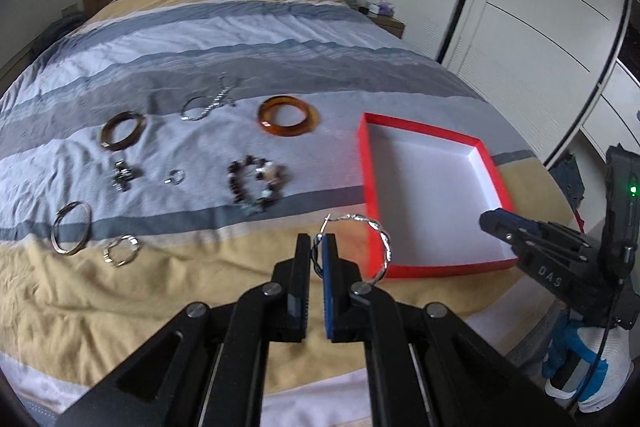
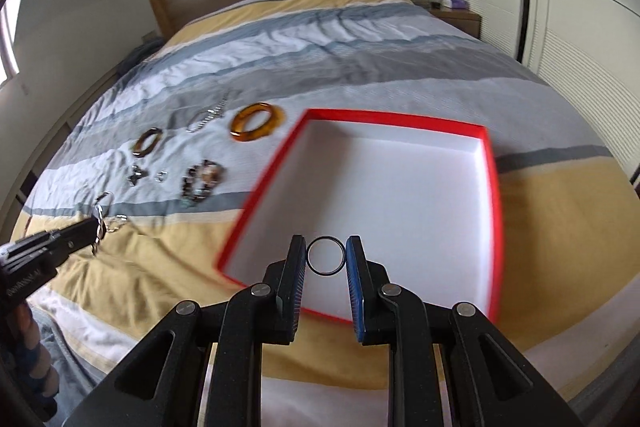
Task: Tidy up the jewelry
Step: 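Carry both held pieces into the red box and open both tools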
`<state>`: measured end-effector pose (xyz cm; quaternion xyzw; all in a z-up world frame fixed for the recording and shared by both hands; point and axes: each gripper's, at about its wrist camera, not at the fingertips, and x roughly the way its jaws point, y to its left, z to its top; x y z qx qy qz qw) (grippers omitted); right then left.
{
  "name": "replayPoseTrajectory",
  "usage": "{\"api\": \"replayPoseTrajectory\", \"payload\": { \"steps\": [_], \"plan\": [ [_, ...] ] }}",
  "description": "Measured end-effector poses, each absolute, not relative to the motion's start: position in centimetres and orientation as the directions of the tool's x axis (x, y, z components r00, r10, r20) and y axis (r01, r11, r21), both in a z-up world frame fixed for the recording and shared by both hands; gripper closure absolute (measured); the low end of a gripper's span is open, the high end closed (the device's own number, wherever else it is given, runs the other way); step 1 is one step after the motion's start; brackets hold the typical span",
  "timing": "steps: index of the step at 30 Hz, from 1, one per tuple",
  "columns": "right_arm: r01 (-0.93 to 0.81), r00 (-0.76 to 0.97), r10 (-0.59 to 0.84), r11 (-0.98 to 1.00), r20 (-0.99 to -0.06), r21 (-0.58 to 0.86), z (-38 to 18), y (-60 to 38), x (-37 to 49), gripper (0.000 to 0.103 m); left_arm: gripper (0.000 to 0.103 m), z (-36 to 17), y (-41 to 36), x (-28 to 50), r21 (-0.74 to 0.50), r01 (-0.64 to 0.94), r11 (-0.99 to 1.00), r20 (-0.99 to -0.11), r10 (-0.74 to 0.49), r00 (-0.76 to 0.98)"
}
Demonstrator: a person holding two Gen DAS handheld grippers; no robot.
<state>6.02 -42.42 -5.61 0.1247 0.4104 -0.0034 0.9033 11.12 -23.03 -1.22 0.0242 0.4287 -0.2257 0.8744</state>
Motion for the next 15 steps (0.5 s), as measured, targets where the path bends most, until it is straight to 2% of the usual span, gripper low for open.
{"api": "replayPoseTrajectory", "payload": {
  "steps": [6, 15],
  "plan": [
    [0.106, 0.600, 0.088, 0.977, -0.795, 0.187, -8.4, -45.3, 7.1, 0.083, 0.098, -3.6, -30.1, 12.5, -0.170, 0.511, 0.842, -0.796, -0.423, 0.432],
    [0.050, 0.506, 0.107, 0.987, -0.856, 0.152, -11.6, -45.4, 8.0, 0.083, 0.098, -9.7, -34.2, 15.0, -0.135, 0.505, 0.853, -0.887, -0.331, 0.322]
  ]
}}
